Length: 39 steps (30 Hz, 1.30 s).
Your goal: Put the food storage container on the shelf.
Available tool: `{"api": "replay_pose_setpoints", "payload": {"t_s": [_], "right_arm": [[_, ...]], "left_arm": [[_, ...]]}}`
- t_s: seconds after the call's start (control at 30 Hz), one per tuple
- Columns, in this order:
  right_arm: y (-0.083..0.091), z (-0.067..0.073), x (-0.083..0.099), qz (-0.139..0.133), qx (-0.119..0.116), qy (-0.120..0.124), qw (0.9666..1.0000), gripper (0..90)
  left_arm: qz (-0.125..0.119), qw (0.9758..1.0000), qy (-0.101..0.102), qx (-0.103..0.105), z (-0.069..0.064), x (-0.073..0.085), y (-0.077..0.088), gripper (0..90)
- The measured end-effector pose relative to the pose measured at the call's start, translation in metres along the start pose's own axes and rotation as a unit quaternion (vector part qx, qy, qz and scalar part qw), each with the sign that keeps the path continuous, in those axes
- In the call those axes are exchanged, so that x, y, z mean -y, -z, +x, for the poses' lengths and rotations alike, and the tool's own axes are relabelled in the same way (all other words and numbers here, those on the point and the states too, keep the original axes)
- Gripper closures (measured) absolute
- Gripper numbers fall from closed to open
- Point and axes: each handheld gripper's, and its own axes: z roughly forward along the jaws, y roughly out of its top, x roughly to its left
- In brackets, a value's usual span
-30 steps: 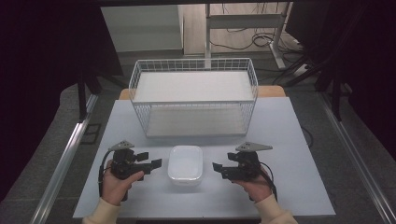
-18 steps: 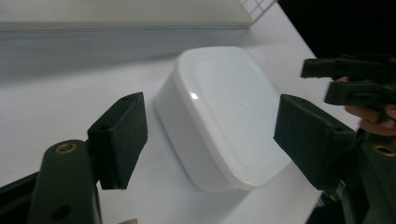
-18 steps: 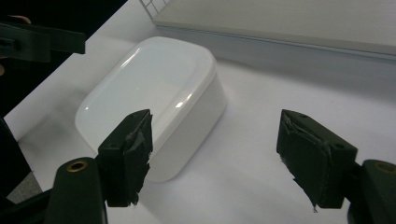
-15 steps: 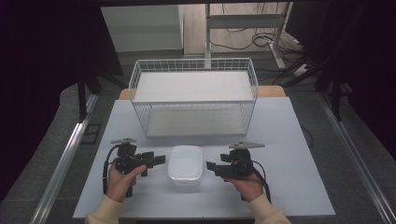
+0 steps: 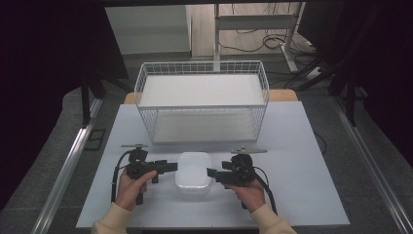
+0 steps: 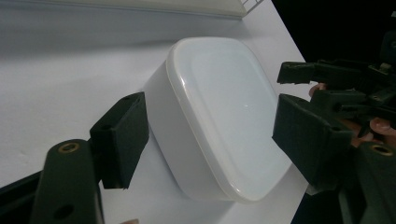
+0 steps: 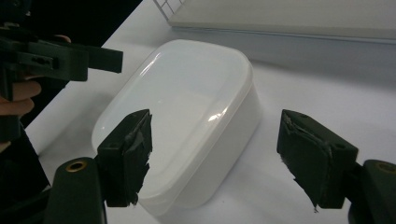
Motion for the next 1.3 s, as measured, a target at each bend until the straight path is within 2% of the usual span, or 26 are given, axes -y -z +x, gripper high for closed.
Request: {"api": "replay_pose_setpoints", "payload": {"t_s": [0.1,0.23,0.53,0.63,0.67,0.73,0.83,0.9,1.1,1.23,1.3], "right_arm": [[-0.004,-0.002,0.000,0.001,-0.007,-0.016,0.9999,27.7],[-0.011,-0.002,0.001,0.009,-0.013,-0.028,0.9995,28.2],[-0.019,-0.005,0.007,0.013,-0.026,-0.053,0.9982,31.2],[-0.020,-0.005,0.008,0.013,-0.032,-0.060,0.9976,32.2],[-0.021,-0.005,0.008,0.015,-0.038,-0.065,0.9970,33.2],[-0.022,-0.005,0.009,0.017,-0.041,-0.067,0.9967,33.7],[-0.023,-0.005,0.009,0.019,-0.043,-0.070,0.9964,35.1],[-0.023,-0.005,0.010,0.020,-0.043,-0.072,0.9963,35.9],[-0.024,-0.003,0.011,0.023,-0.049,-0.089,0.9945,45.2],[-0.023,-0.004,0.011,0.022,-0.044,-0.094,0.9944,51.2],[-0.020,-0.007,0.011,0.019,-0.051,-0.111,0.9923,59.7]], "left_arm": [[0.001,1.0000,0.006,0.005,0.001,0.000,-0.003,27.3],[0.011,0.9996,0.011,0.022,0.001,0.002,-0.009,28.7],[0.022,0.9993,0.014,0.027,0.002,0.004,-0.014,29.0],[0.018,0.9992,0.021,0.030,0.002,0.005,-0.015,29.9],[0.019,0.9985,0.032,0.040,0.006,0.006,-0.016,29.9],[0.022,0.9991,0.029,0.020,0.005,0.007,-0.017,30.2],[0.026,0.9986,0.034,0.032,0.005,0.009,-0.019,31.0],[0.029,0.9985,0.035,0.030,0.005,0.009,-0.020,33.0],[0.038,0.9973,0.042,0.047,0.005,0.010,-0.021,38.0],[0.037,0.9973,0.050,0.039,0.004,0.010,-0.020,45.4],[0.032,0.9980,0.047,0.029,0.003,0.010,-0.017,49.4]]}}
